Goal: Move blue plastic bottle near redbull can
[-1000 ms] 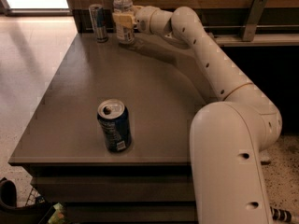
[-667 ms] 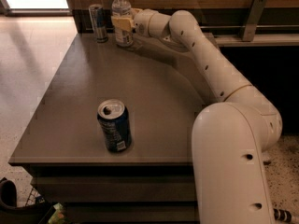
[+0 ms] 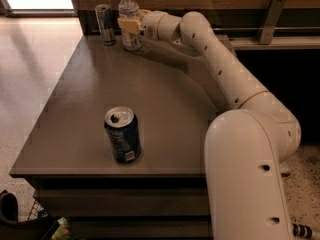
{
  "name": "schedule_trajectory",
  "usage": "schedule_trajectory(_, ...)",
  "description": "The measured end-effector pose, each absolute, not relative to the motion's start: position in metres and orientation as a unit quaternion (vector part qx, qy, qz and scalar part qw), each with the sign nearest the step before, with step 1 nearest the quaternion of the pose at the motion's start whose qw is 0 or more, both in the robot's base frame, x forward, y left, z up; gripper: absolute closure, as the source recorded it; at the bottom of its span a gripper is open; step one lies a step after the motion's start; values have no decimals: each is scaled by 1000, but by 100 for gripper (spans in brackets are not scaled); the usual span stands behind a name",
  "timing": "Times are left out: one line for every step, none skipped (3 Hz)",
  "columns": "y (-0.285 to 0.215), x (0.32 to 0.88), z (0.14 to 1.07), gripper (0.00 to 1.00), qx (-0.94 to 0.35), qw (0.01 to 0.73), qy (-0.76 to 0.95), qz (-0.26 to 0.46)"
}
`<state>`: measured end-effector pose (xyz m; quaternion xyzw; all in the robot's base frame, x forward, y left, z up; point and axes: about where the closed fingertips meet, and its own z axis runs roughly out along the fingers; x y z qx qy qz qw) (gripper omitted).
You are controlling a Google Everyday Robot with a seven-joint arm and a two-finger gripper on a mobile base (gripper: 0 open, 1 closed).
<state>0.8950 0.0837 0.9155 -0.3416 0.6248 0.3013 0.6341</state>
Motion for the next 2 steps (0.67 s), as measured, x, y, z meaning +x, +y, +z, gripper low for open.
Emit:
schedule_trajectory(87, 895, 915, 59, -343, 633, 624, 303)
schedule_trajectory(91, 894, 914, 35, -344, 632, 624, 305)
